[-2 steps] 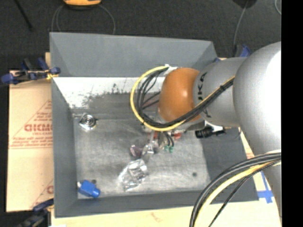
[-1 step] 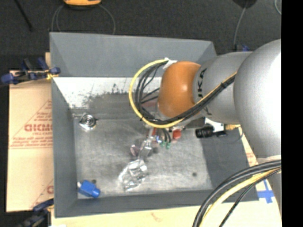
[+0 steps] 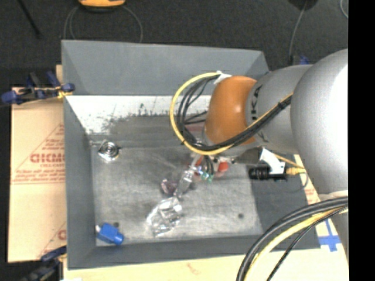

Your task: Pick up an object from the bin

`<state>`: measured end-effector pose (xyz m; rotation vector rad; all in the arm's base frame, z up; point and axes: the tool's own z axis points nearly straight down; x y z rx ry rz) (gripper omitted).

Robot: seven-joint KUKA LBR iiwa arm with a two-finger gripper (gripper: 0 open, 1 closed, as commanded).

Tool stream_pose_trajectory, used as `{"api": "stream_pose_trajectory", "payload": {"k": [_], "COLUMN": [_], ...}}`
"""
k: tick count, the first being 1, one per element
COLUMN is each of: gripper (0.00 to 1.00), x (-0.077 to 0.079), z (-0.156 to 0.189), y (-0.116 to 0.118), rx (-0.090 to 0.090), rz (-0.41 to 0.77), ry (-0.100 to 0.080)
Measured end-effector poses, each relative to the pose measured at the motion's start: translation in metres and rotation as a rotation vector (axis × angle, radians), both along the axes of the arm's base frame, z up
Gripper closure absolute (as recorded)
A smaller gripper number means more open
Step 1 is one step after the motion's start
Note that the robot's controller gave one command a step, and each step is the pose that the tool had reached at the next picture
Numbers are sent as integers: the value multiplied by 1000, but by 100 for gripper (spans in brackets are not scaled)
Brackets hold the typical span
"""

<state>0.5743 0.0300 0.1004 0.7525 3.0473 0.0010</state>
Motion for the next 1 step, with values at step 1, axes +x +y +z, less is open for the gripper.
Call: {"api": "stream_pose_trajectory", "payload": {"k": [1], "gripper": [0], "x": [-8], "z": [-25], "y": [23], "rx": [-1], "rz": [-203], "ry": [-10]}}
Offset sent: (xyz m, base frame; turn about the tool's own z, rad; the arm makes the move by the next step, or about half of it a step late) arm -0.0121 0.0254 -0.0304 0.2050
